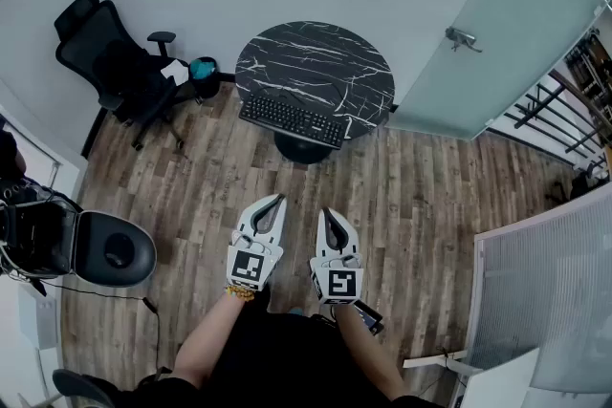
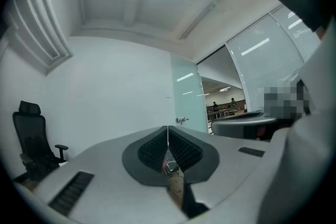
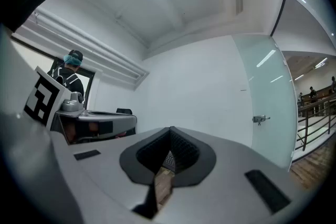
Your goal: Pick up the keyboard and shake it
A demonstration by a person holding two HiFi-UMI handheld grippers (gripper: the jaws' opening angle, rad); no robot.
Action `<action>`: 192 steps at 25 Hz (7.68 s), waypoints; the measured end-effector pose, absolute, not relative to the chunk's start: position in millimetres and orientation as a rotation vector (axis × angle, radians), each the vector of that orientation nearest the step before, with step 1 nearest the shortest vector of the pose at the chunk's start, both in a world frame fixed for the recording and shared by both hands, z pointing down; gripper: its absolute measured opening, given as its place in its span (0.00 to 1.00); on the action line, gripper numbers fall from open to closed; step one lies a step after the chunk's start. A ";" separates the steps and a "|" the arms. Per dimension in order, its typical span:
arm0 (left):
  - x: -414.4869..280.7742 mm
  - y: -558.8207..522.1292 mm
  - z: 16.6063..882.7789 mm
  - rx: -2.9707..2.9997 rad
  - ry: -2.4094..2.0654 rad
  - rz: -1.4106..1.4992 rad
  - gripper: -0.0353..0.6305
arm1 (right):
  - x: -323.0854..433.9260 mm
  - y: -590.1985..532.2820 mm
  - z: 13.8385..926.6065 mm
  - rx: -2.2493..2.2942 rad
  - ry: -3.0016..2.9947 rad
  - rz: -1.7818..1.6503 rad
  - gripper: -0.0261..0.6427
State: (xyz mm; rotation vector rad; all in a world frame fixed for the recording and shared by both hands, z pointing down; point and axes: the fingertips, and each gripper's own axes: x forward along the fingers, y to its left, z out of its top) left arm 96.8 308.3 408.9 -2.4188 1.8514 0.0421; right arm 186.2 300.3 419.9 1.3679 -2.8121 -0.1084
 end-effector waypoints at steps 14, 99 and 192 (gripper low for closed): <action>-18.9 222.4 419.3 -2.508 1.795 0.024 0.08 | 80.3 207.4 421.3 1.405 -2.786 -0.012 0.09; -210.3 -97.6 795.6 -3.219 2.256 -1.123 0.47 | 205.2 -112.7 794.1 1.302 -1.979 1.152 0.43; -236.0 -178.1 515.2 -2.795 1.818 -0.104 0.49 | 152.4 -194.6 528.9 1.420 -2.543 0.267 0.43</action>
